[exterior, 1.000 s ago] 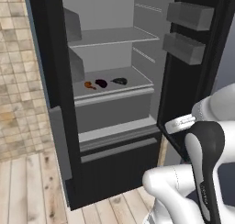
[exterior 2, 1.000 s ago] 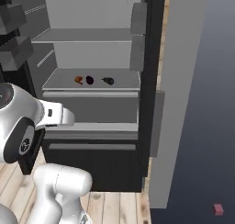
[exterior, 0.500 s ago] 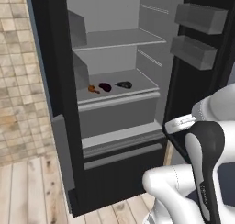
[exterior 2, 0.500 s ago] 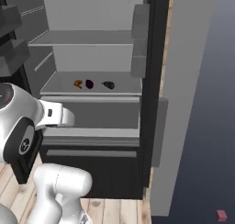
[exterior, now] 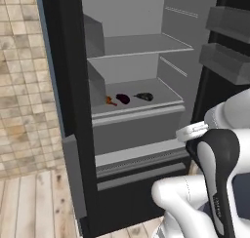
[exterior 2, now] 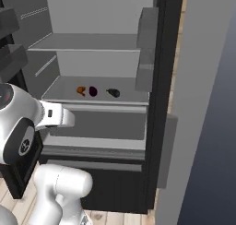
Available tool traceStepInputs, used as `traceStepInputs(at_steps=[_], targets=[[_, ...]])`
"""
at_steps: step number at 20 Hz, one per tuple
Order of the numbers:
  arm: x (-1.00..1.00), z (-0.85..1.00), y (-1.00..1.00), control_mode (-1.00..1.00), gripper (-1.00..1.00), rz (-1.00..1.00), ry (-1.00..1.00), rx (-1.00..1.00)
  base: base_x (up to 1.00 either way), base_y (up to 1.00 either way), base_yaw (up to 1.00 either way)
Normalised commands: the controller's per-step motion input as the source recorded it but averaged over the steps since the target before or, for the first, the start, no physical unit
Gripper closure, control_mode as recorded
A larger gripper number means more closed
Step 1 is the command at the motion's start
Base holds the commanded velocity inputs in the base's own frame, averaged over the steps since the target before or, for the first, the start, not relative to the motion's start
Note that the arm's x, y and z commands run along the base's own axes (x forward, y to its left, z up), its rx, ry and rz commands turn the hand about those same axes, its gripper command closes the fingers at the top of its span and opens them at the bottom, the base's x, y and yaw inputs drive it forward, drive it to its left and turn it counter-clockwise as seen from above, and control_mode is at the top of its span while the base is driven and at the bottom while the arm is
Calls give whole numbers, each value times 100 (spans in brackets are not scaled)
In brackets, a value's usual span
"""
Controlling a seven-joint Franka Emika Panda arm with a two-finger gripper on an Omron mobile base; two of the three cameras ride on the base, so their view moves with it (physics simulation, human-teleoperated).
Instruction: Place one eggplant and one chicken drumstick in each tupperware on the nearby counter, to pack two identical lunches.
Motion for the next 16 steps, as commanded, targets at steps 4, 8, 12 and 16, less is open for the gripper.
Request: traceStepInputs(at_steps=[4, 8, 12, 16], targets=[[0, 0, 0, 100, -100, 0, 0, 0, 55, -20, 14], [0, 0, 0, 100, -100, 0, 0, 0, 49, -31, 14], [0, 0, 0, 100, -100, 0, 0, 0, 39, -35, 12], [0, 0, 0, 100, -100, 0, 0, 0, 26, -24, 8]])
